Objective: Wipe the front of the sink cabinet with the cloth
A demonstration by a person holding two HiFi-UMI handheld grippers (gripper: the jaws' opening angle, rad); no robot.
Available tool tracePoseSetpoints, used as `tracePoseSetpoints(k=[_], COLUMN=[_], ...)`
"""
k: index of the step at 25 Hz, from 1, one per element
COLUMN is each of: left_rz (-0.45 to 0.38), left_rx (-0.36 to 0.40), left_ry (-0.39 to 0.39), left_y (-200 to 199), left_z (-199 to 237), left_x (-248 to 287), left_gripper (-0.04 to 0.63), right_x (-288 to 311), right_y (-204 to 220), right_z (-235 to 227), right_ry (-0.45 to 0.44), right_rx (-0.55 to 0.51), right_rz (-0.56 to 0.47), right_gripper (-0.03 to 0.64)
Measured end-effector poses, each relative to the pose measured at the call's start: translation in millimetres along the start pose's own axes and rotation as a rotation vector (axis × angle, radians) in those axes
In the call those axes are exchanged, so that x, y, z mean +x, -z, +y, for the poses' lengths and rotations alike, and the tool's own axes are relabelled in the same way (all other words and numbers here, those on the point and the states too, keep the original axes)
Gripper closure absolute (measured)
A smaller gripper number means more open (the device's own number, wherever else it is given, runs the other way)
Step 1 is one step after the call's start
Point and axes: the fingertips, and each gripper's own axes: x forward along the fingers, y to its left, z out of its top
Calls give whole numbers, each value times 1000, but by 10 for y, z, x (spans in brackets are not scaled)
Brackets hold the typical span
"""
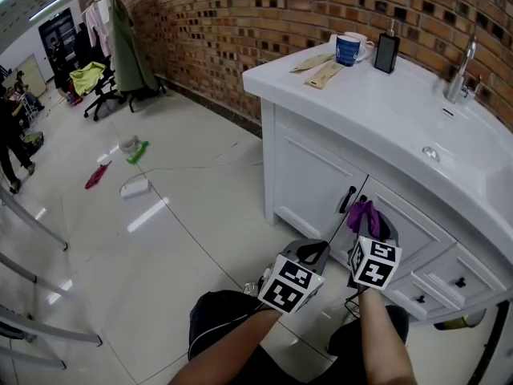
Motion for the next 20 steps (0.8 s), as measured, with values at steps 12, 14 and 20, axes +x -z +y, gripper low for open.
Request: tracePoseSetpoints(k=[12, 14, 20], left_rz=[3, -4, -38], left_rx=[67, 79, 81], left_ry=[-34, -45, -53], left_y=[-352, -421, -462], left_z=[-61, -65, 81], left_x=[-248, -303, -342], left_gripper=[591, 591, 591], right_x=[-141, -165, 37], right_y=[-1020, -1114, -1081], right_z=[-11, 59, 245], right_ry=[-7, -19, -21], right_rx=[-36, -63, -170], right_rz=[-175, -207, -186], right_gripper=[522, 522, 522])
